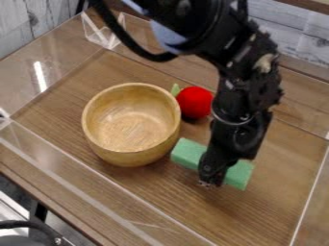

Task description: Put the green stick in the brown bowl

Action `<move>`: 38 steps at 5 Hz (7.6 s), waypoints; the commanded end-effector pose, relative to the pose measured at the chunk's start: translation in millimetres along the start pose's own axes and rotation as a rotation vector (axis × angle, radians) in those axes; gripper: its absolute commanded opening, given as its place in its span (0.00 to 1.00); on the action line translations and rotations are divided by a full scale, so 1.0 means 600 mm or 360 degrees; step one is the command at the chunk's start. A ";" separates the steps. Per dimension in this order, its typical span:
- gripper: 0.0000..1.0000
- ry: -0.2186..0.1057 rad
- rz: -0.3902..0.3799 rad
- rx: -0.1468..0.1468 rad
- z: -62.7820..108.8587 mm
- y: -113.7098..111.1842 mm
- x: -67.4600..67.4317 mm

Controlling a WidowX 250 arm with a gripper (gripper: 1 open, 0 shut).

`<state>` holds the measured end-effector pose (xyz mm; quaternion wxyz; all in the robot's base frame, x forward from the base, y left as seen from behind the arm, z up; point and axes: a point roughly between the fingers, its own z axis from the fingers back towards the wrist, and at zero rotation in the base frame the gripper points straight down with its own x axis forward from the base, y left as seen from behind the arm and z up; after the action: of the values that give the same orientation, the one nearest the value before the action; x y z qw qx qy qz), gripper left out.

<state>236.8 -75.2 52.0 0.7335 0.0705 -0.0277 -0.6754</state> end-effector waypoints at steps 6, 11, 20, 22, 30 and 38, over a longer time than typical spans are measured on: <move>0.00 0.0115 0.0512 0.0154 0.063 0.077 -0.165; 0.00 0.0100 0.0539 0.0174 0.090 0.075 -0.147; 0.00 0.0110 0.0957 0.0205 0.153 0.025 -0.203; 0.00 0.0095 0.1020 0.0188 0.133 -0.018 -0.223; 1.00 0.0030 0.1121 0.0157 0.105 -0.034 -0.226; 1.00 -0.0006 0.1719 0.0177 0.126 0.012 -0.315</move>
<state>214.6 105.9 131.5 0.9720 0.0763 -0.0862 -0.2050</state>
